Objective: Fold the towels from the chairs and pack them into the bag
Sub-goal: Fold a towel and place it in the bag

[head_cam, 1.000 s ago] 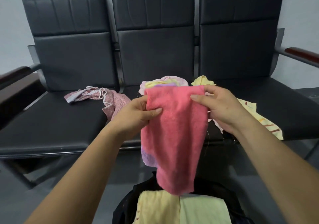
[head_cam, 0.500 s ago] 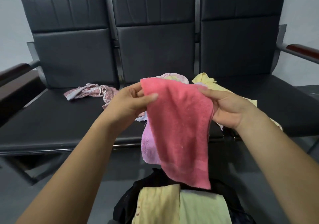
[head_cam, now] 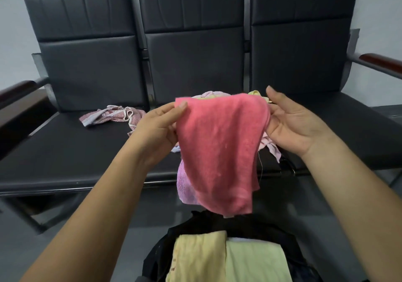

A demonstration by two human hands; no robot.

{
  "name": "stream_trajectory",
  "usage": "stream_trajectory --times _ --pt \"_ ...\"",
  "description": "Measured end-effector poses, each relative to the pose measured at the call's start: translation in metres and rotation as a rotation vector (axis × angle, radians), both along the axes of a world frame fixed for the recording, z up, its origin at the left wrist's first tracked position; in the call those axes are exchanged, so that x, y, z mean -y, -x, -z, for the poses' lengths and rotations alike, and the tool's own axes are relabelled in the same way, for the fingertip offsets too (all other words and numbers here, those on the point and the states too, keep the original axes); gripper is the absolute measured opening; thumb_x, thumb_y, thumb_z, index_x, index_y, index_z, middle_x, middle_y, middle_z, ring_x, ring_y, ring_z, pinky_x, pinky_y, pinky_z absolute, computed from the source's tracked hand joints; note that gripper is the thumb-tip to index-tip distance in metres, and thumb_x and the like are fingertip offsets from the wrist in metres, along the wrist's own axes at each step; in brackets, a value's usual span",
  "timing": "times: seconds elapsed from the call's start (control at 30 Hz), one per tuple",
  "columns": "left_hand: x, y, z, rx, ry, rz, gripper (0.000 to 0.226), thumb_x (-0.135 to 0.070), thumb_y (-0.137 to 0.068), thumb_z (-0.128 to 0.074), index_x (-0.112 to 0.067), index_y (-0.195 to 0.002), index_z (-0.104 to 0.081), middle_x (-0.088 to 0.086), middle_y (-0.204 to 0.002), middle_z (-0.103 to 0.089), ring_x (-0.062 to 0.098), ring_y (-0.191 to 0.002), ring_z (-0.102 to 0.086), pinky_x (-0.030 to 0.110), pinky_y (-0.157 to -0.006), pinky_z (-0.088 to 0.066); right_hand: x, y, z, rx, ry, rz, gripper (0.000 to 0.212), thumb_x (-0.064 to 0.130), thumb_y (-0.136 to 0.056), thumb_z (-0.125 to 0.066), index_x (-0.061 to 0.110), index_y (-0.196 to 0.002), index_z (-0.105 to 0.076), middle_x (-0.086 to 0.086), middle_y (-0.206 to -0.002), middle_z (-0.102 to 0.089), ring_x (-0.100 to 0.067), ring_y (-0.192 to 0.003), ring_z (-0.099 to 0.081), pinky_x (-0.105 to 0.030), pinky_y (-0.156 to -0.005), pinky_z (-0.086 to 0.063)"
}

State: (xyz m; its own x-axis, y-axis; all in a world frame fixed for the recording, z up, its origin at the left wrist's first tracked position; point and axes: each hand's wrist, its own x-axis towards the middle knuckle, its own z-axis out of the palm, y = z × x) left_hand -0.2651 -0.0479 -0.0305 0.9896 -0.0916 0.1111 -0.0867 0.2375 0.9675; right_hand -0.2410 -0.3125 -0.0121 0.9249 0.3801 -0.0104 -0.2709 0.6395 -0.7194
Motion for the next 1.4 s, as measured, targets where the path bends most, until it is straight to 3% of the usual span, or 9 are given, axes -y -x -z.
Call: stream_trajectory --times 0.1,0.2,0.27,0.37,0.53,0.77,1.07,1.17,1.4 --pt "-0.001 -0.001 0.002 0.042 0.087 0.057 0.031 -0.006 -0.086 -0.065 -0.008 -0.117 -0.069 0.0 -0.094 -0.077 0.01 -0.084 -0.07 0.022 -0.077 -0.056 0.0 -0.001 0.001 0.089 0.227 0.012 0.05 0.007 -0.085 -0.064 -0.007 -0.132 -0.054 -0.011 -0.11 -0.075 -0.017 -0.101 -0.073 -0.03 -0.086 -0.061" --pt "-0.003 -0.001 0.002 0.089 -0.096 -0.038 0.025 -0.001 -0.09 -0.062 -0.006 -0.114 -0.07 0.004 -0.096 -0.078 0.013 -0.092 -0.072 0.023 -0.084 -0.058 0.006 -0.006 0.009 0.135 0.548 0.091 0.035 0.011 -0.095 -0.065 0.002 -0.129 -0.065 -0.013 -0.113 -0.068 -0.029 -0.102 -0.068 -0.046 -0.088 -0.061" --pt "-0.005 -0.001 0.003 0.105 -0.225 -0.101 0.021 -0.001 -0.094 -0.063 -0.009 -0.11 -0.073 0.007 -0.098 -0.078 0.017 -0.094 -0.072 0.028 -0.085 -0.059 0.009 -0.009 0.01 0.166 0.66 0.162 0.026 0.014 -0.098 -0.064 0.006 -0.122 -0.069 -0.01 -0.106 -0.07 -0.025 -0.09 -0.071 -0.04 -0.075 -0.063" --pt "-0.006 -0.001 0.003 0.066 -0.296 -0.18 0.014 -0.01 -0.097 -0.064 -0.012 -0.102 -0.077 0.009 -0.088 -0.072 0.022 -0.081 -0.064 0.034 -0.08 -0.058 0.006 -0.013 0.013 0.108 0.595 0.19 0.031 0.015 -0.095 -0.069 0.001 -0.123 -0.069 -0.009 -0.103 -0.071 -0.018 -0.082 -0.07 -0.03 -0.065 -0.06" --pt "-0.002 -0.003 0.001 -0.049 -0.094 -0.199 0.015 -0.014 -0.097 -0.063 -0.006 -0.098 -0.075 0.011 -0.088 -0.063 0.019 -0.077 -0.054 0.03 -0.075 -0.054 -0.001 -0.008 0.006 -0.039 0.077 0.036 0.022 0.016 -0.084 -0.069 -0.001 -0.096 -0.074 -0.005 -0.092 -0.072 -0.012 -0.084 -0.07 -0.025 -0.079 -0.061" --pt "0.0 0.002 0.001 0.146 -0.208 -0.202 0.025 0.001 -0.091 -0.067 -0.002 -0.116 -0.071 0.007 -0.101 -0.079 0.015 -0.095 -0.074 0.025 -0.086 -0.058 0.005 -0.013 0.011 0.17 0.549 0.302 0.019 0.002 -0.094 -0.066 -0.001 -0.112 -0.072 -0.015 -0.106 -0.073 -0.025 -0.097 -0.07 -0.035 -0.083 -0.061" --pt "0.003 0.006 -0.003 0.286 -0.223 -0.299 0.016 -0.006 -0.089 -0.073 -0.012 -0.103 -0.078 0.01 -0.098 -0.07 0.012 -0.093 -0.065 0.022 -0.085 -0.052 0.003 -0.008 0.01 0.384 0.699 0.516 0.01 0.008 -0.09 -0.073 0.015 -0.096 -0.077 -0.001 -0.093 -0.075 -0.011 -0.091 -0.072 -0.024 -0.081 -0.056" --pt "0.006 0.009 -0.006 0.347 -0.177 -0.253 0.02 -0.005 -0.092 -0.069 -0.015 -0.109 -0.074 0.007 -0.104 -0.071 0.013 -0.096 -0.066 0.024 -0.085 -0.053 0.004 -0.005 0.008 0.423 0.606 0.456 0.012 0.008 -0.093 -0.07 0.015 -0.101 -0.075 -0.01 -0.102 -0.076 -0.021 -0.098 -0.073 -0.038 -0.087 -0.059" --pt "0.025 0.02 -0.011 0.409 -0.261 0.037 0.037 0.002 -0.097 -0.059 -0.015 -0.13 -0.058 0.001 -0.101 -0.077 0.014 -0.094 -0.072 0.027 -0.079 -0.057 -0.026 0.008 0.014 0.643 0.661 0.085 0.079 0.015 -0.075 -0.089 0.029 -0.141 -0.048 -0.005 -0.128 -0.07 -0.022 -0.116 -0.07 -0.042 -0.098 -0.057"
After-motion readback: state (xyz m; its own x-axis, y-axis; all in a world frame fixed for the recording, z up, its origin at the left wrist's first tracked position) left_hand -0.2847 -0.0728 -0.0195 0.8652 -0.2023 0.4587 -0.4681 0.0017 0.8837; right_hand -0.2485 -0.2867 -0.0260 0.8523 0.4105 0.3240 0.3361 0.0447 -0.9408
